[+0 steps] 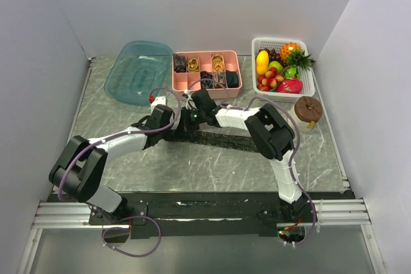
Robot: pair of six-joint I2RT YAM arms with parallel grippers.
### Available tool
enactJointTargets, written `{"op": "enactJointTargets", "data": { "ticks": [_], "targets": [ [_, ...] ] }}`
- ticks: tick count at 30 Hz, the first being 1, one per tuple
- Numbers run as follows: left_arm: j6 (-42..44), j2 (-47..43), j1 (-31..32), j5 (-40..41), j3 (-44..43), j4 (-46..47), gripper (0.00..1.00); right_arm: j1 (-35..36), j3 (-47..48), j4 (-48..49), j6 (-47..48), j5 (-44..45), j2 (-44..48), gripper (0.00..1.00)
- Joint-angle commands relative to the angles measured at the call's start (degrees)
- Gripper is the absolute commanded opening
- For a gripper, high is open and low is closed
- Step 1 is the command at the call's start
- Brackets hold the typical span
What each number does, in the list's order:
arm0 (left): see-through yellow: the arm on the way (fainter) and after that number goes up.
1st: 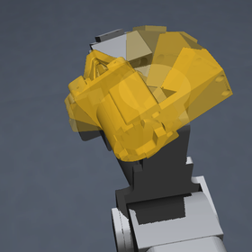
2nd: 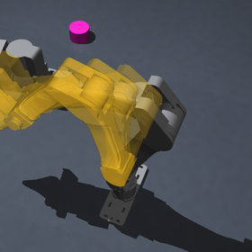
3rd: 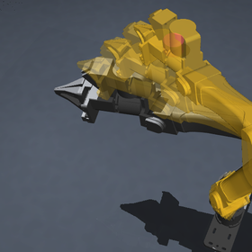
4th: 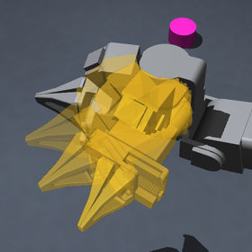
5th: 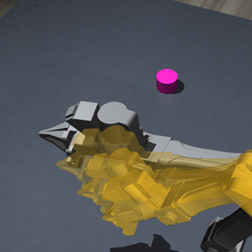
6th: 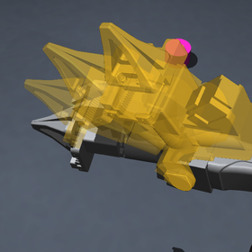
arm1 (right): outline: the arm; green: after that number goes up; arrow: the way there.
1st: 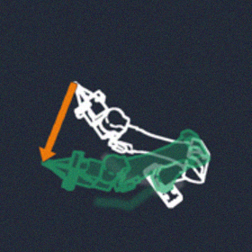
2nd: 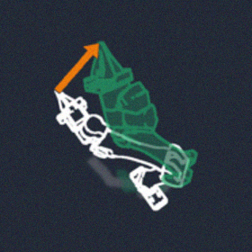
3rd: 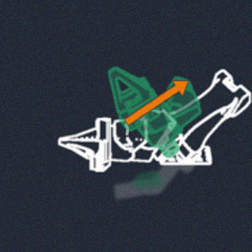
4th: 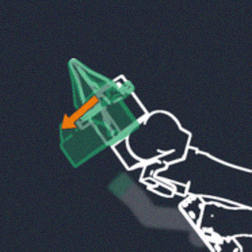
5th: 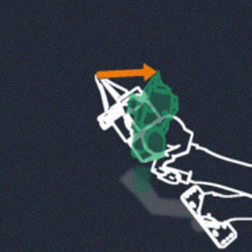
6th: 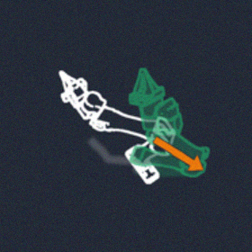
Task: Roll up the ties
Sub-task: Roll the tie at the center of the board.
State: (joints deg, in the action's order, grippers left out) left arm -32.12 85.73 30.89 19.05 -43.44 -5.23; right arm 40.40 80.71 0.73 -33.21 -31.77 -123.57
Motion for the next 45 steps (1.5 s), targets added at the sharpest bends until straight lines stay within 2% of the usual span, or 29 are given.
{"op": "enactJointTargets", "data": {
  "ticks": [1,12,29,33,34,37,45],
  "targets": [
    [0.5,1.3,1.9,4.8,-3.0,-2.8,0.01,-1.6,-2.1,3.7,-0.4,0.7,6.0,0.00],
    [0.4,4.6,7.3,13.7,-8.1,-8.0,0.01,-2.7,-5.4,4.7,-0.7,0.7,7.0,0.00],
    [-1.8,15.9,17.9,25.9,-16.0,-14.8,0.02,-3.9,-8.2,4.5,-0.6,2.3,9.0,0.00],
    [-2.6,18.5,18.9,27.1,-17.7,-16.3,0.15,-4.5,-8.8,4.0,-0.1,3.2,10.0,0.00],
    [-2.5,19.0,19.2,26.9,-17.8,-16.3,0.25,-4.7,-9.0,3.9,0.0,3.3,10.2,0.00],
    [-2.4,19.8,19.5,26.4,-18.5,-15.9,0.37,-4.9,-9.4,3.7,0.3,3.8,10.9,0.00],
    [-2.5,19.8,20.4,25.6,-19.9,-15.3,0.47,-6.1,-10.6,3.2,0.8,4.6,12.0,0.00]
  ]
}}
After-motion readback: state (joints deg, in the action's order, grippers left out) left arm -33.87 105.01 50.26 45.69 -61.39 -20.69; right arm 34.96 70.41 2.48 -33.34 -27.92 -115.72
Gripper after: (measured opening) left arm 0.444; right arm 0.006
